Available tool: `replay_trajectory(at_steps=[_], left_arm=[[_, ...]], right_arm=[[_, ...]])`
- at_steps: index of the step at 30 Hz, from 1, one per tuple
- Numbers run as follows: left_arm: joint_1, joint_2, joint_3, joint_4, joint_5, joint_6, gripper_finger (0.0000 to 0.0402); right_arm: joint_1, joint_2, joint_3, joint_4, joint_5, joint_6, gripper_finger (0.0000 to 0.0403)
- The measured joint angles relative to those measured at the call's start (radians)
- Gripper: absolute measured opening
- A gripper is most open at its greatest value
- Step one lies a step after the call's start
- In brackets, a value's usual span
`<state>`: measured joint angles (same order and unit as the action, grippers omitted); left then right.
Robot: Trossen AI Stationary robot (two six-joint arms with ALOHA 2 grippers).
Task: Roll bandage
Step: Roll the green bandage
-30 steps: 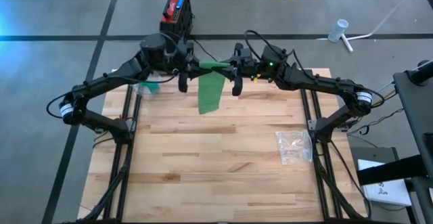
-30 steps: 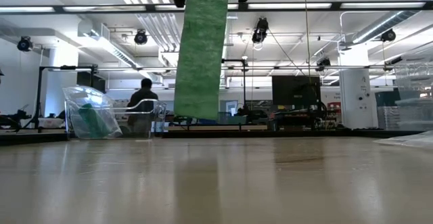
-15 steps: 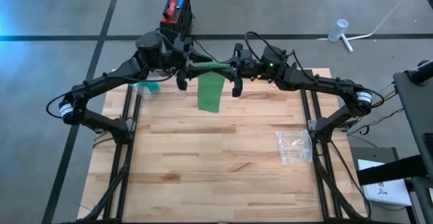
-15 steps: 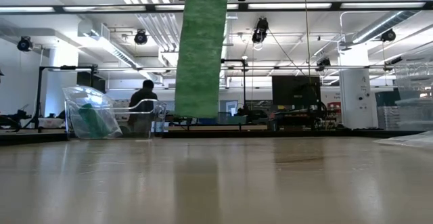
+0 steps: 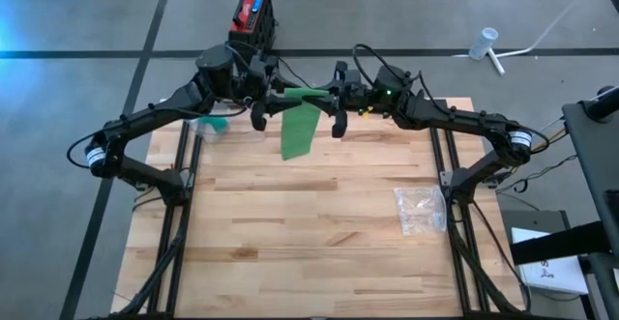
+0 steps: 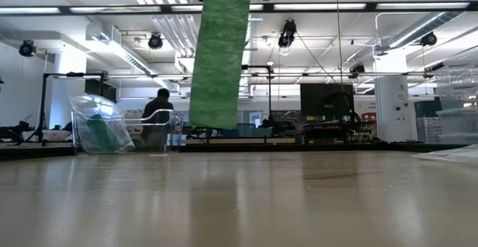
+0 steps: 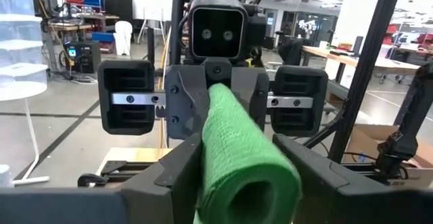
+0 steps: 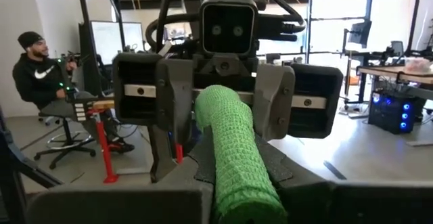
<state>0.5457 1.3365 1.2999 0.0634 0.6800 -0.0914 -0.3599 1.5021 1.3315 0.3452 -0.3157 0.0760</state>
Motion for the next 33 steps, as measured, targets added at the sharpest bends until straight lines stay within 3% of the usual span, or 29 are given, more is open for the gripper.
replay_trajectory(at_steps=[5, 11, 19, 27, 33], left_arm=[[0.001, 0.000, 0.000, -0.007, 0.002, 0.005, 0.0131], [0.003, -0.006, 0.000, -0.021, 0.007, 0.097, 0.0026], [0.009, -0.050, 0.010, -0.082, 0.021, 0.316, 0.0028], [0.005, -0.053, 0.016, -0.083, 0.060, 0.366, 0.0031], [0.002, -0.050, 0.016, -0.089, 0.070, 0.379, 0.0029]], right_arm=[[0.003, 0.000, 0.001, 0.005, -0.008, 0.036, 0.0033], [0.006, 0.000, 0.001, 0.005, -0.032, 0.126, 0.0060], [0.002, -0.010, 0.001, 0.005, -0.066, 0.332, 0.0147], [-0.005, -0.011, 0.001, 0.006, -0.066, 0.372, 0.0258], [-0.005, -0.011, 0.013, 0.003, -0.111, 0.375, 0.0305]])
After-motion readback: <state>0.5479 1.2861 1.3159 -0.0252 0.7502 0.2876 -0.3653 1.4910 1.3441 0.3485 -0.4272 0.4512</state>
